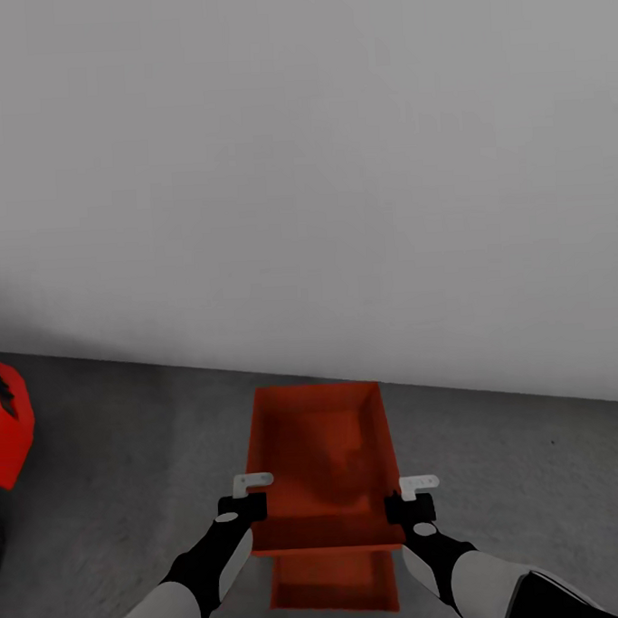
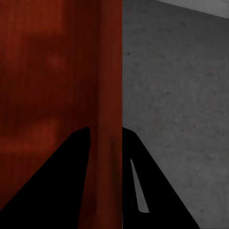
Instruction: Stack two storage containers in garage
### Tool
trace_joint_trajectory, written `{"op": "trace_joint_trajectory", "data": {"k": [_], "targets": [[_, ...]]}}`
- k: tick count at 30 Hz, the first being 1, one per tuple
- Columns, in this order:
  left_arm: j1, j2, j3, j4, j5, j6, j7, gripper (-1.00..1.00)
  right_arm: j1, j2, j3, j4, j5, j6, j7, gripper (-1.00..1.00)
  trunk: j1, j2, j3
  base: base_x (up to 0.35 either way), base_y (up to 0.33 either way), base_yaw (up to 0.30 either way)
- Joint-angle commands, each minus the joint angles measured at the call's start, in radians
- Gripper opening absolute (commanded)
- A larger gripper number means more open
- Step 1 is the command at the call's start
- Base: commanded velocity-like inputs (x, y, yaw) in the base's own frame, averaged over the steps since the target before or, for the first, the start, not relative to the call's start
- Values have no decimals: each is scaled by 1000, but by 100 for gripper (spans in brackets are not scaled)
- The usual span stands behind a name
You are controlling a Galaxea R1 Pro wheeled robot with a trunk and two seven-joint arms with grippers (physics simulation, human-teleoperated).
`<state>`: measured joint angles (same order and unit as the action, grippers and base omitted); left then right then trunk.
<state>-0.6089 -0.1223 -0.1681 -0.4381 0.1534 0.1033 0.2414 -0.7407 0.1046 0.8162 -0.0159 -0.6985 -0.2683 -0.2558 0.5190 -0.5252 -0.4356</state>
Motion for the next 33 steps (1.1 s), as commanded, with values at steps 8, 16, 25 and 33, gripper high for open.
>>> {"op": "trace_joint_trajectory", "data": {"k": [8, 16, 25, 33], "targets": [[0, 7, 16, -2, 14, 7, 13, -100, -1, -2, -65, -3, 3, -6, -1, -100, 0, -1, -1, 4, 12, -225], [0, 7, 16, -2, 14, 7, 13, -100, 0, -3, -65, -3, 3, -6, 0, -100, 0, -1, -1, 0, 1, -139], [0, 7, -2, 4, 17, 5, 10, -100, -1, 0, 33, -1, -25, -6, -1, -100, 0, -1, -1, 0, 0, -4], [0, 6, -18, 4, 10, 3, 13, -100, 0, 3, 125, 2, -121, -6, -1, -100, 0, -1, -1, 0, 0, 0]]}}
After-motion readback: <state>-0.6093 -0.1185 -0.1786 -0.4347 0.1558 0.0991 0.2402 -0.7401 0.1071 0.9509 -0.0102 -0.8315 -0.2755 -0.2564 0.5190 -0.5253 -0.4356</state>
